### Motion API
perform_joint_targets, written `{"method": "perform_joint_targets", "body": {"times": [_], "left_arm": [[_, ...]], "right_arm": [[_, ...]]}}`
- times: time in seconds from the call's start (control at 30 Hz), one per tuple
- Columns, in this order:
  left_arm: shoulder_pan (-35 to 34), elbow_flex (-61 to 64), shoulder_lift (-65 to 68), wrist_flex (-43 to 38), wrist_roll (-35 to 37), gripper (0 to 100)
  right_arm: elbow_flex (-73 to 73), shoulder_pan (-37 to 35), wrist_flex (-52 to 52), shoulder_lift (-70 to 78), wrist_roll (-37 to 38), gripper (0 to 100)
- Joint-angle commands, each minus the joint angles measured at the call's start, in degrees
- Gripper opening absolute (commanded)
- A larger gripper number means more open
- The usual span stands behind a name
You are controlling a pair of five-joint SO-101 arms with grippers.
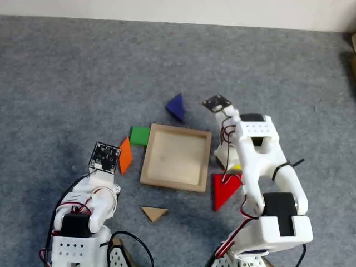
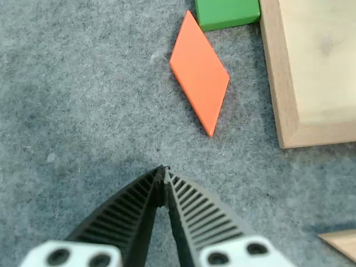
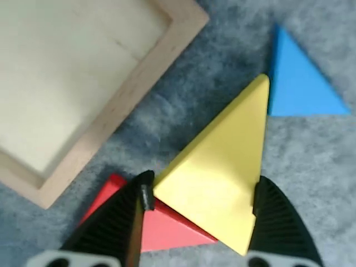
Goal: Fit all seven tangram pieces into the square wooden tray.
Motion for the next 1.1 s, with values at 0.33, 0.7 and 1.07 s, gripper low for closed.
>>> {"method": "perform_joint_targets", "body": {"times": [0.33, 0.7, 1.07], "left_arm": [[-0.7, 1.2, -3.0, 0.4, -0.4, 1], [-0.7, 1.2, -3.0, 0.4, -0.4, 1], [-0.7, 1.2, -3.0, 0.4, -0.4, 1]], "right_arm": [[-4.9, -3.9, 11.6, -16.8, -6.2, 16.6], [-5.0, -19.5, 12.6, -19.7, -33.5, 16.6], [-4.9, -27.1, 4.3, -19.5, -59.9, 16.6]]}}
